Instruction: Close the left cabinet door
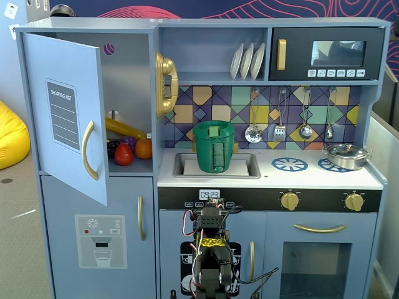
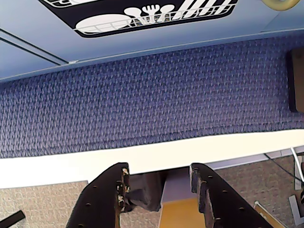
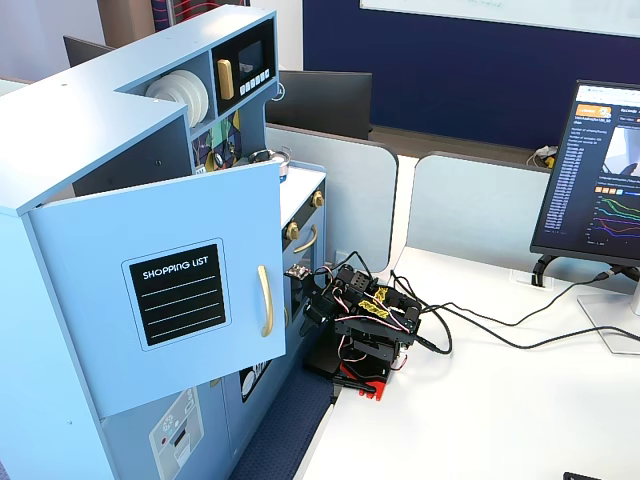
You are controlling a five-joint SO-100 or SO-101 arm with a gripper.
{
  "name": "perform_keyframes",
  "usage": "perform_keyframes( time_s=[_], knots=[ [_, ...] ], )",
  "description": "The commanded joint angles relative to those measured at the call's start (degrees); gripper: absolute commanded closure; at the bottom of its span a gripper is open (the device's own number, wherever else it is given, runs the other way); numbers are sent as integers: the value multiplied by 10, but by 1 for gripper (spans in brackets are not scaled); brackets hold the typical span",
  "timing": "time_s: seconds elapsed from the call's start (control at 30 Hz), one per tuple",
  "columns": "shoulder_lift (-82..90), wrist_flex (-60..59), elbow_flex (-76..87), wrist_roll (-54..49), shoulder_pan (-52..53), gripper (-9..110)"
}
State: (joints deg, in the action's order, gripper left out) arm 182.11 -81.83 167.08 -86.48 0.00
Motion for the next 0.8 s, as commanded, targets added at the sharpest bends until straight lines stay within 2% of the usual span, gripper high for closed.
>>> perform_keyframes(
  time_s=[0.0,0.3,0.43,0.63,0.77],
  knots=[
    [0,-60,47,-3,-1,101],
    [0,-60,47,-2,14,101],
    [0,-51,47,28,-26,101],
    [-2,173,10,157,-202,101],
    [-15,316,-33,117,-353,101]
  ],
)
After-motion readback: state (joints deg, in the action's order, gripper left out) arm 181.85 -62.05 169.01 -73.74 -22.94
